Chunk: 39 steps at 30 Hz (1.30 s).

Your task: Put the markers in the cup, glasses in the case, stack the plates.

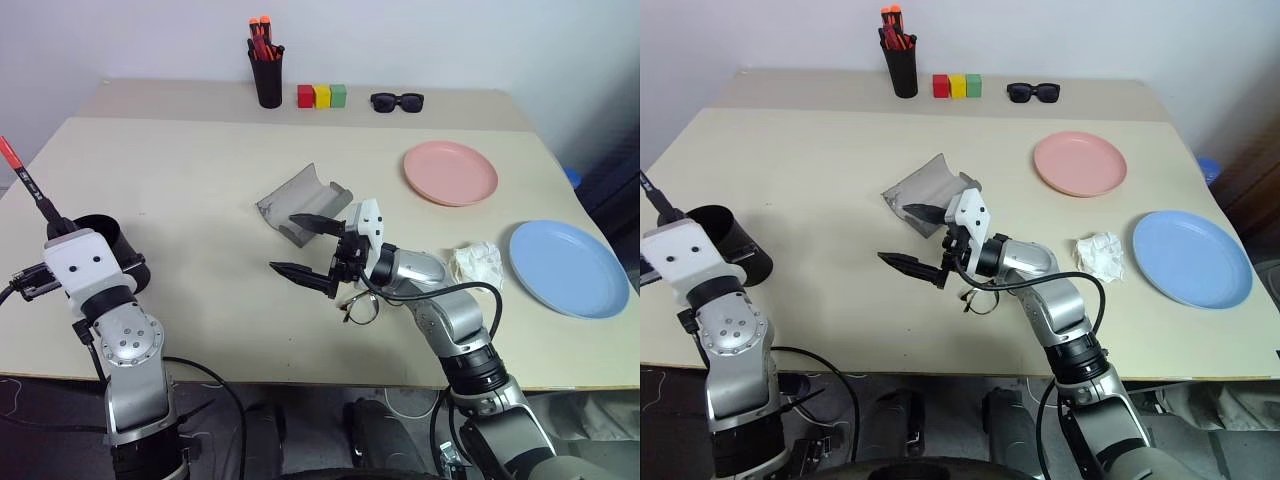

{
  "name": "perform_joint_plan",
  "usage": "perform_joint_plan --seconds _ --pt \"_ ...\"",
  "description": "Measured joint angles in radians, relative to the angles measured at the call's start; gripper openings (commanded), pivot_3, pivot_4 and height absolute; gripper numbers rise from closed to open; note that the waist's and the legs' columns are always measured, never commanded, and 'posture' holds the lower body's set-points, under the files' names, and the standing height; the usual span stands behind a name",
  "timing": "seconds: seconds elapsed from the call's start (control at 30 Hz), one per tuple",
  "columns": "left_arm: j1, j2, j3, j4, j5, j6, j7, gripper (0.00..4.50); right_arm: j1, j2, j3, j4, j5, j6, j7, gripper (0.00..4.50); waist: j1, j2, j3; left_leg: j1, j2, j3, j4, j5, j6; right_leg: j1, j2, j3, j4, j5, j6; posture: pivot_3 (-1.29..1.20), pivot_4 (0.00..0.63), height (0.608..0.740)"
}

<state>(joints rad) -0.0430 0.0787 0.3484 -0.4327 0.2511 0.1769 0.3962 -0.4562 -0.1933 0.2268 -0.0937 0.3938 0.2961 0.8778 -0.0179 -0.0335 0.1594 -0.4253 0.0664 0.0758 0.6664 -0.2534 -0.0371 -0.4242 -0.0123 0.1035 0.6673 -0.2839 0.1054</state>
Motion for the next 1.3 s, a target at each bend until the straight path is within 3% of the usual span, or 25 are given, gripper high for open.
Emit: perform_joint_plan --seconds 0.17,0.4,0.8,0.97,1.1,1.3 --pt "0.0 -0.002 0.001 0.009 0.0 -0.008 0.002 0.03 0.0 0.0 0.0 0.0 0.0 0.0 -0.002 4.5 0.0 0.0 0.0 0.0 0.0 0.0 0.0 0.0 0.0 0.0 0.0 0.0 0.0 0.0 0.0 0.0 0.15 0.725" --pt "0.001 -0.003 0.003 0.009 0.002 -0.027 0.005 3.25 0.0 0.001 0.0 0.0 0.001 0.001 -0.004 4.5 0.0 0.0 0.0 0.0 0.0 0.0 0.0 0.0 0.0 0.0 0.0 0.0 0.0 0.0 0.0 0.0 0.15 0.725" --pt "-0.021 0.015 0.009 0.02 -0.009 -0.028 -0.026 3.25 0.0 0.004 -0.001 0.0 0.0 0.001 -0.009 4.5 0.0 0.0 0.0 0.0 0.0 0.0 0.0 0.0 0.0 0.0 0.0 0.0 0.0 0.0 0.0 0.0 0.15 0.725" --pt "-0.225 0.177 -0.08 -0.007 -0.14 0.051 -0.293 3.25 -0.039 -0.023 -0.016 0.022 -0.022 0.001 -0.043 4.5 0.005 -0.001 0.0 -0.001 -0.001 0.0 0.0 0.0 0.0 0.001 -0.001 -0.001 -0.002 0.0 0.0 0.0 0.15 0.725" --pt "-0.3 0.246 -0.198 -0.009 -0.291 0.256 -0.528 4.46 -0.074 -0.12 -0.051 0.056 -0.09 -0.01 -0.079 4.5 0.0 0.0 0.0 -0.001 0.0 0.0 -0.001 -0.001 0.001 -0.001 0.0 -0.001 -0.002 0.0 0.0 0.0 0.15 0.725" --pt "-0.477 0.277 -0.343 0.138 -0.442 0.587 -0.753 4.46 -0.073 -0.279 -0.116 0.099 -0.164 -0.042 -0.084 4.5 0.0 0.002 0.002 -0.001 -0.001 0.0 -0.001 -0.001 0.001 -0.001 0.0 0.0 -0.002 0.0 0.0 0.0 0.15 0.725"
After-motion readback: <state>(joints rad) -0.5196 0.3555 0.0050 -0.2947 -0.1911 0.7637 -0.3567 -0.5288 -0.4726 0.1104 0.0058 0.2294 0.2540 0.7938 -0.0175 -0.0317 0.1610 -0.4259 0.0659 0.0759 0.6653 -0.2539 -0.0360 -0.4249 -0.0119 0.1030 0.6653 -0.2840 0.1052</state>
